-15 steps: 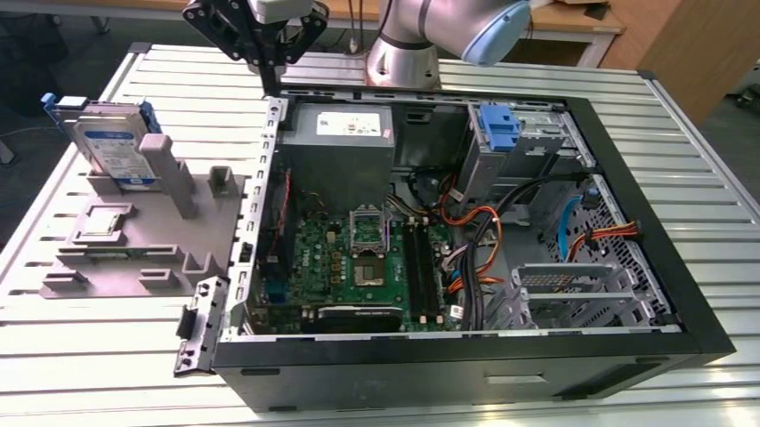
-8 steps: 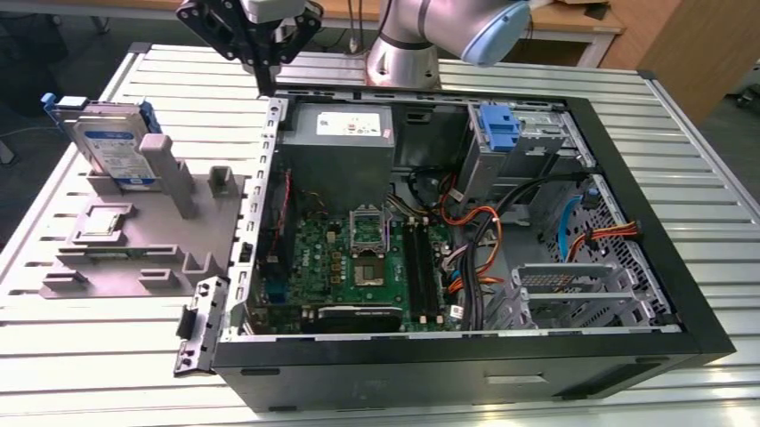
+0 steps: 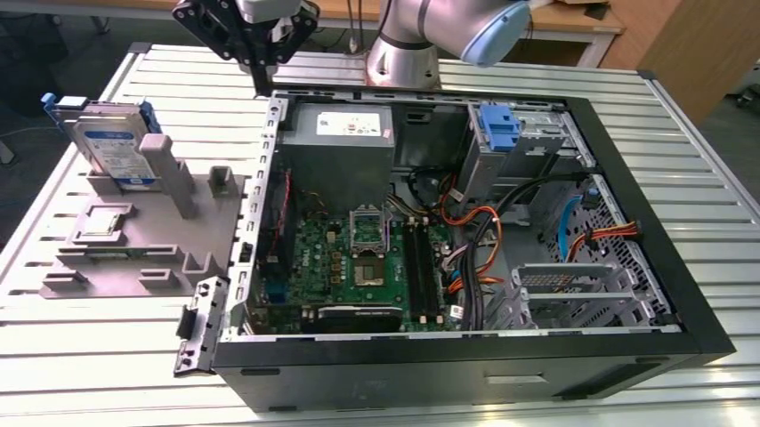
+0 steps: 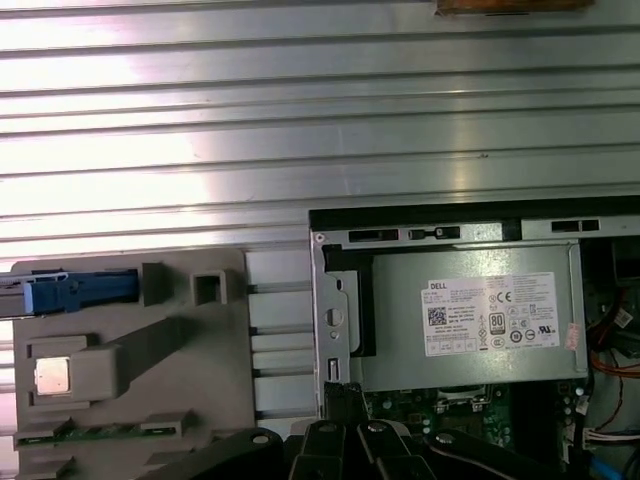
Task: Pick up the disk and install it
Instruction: 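Reach for the disk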
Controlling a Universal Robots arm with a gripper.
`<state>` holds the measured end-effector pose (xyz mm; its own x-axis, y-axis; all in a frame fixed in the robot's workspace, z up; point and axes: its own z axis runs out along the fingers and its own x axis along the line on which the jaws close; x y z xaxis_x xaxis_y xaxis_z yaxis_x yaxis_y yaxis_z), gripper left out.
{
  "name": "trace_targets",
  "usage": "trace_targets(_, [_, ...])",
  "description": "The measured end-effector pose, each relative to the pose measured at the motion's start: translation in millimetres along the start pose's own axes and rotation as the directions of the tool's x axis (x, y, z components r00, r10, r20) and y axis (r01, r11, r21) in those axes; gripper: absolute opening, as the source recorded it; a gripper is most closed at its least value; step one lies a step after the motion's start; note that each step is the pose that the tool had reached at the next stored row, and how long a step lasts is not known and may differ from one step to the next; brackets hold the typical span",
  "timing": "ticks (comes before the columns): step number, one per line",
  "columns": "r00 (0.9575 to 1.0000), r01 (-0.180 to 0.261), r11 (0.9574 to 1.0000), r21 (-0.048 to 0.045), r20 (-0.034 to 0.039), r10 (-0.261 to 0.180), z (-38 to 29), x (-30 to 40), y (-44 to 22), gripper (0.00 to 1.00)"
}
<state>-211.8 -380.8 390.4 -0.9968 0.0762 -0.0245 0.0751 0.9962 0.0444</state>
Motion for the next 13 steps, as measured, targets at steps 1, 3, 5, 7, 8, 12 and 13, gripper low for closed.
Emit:
trace_targets(1, [1.0, 0.0, 1.0, 0.0001, -0.0001, 0.0, 0.0, 0.4, 0.0, 0.1])
trace_targets(3, [1.0, 0.0, 1.0, 0.0001, 0.0, 0.0, -0.1, 1.2, -0.1, 0.1])
trace_targets(5, [1.0, 0.0, 1.0, 0.0, 0.0, 0.0, -0.1, 2.1, -0.2, 0.1])
trace_targets(7, [1.0, 0.0, 1.0, 0.0001, 0.0, 0.0, -0.1, 2.9, -0.2, 0.1])
trace_targets(8, [1.0, 0.0, 1.0, 0.0001, -0.0001, 0.0, -0.1, 3.3, -0.2, 0.1])
trace_targets(12, [1.0, 0.0, 1.0, 0.0001, 0.0, 0.0, -0.2, 4.7, -0.4, 0.1])
trace_targets(13, [1.0, 0.0, 1.0, 0.0001, 0.0, 0.0, -0.2, 5.1, -0.4, 0.1])
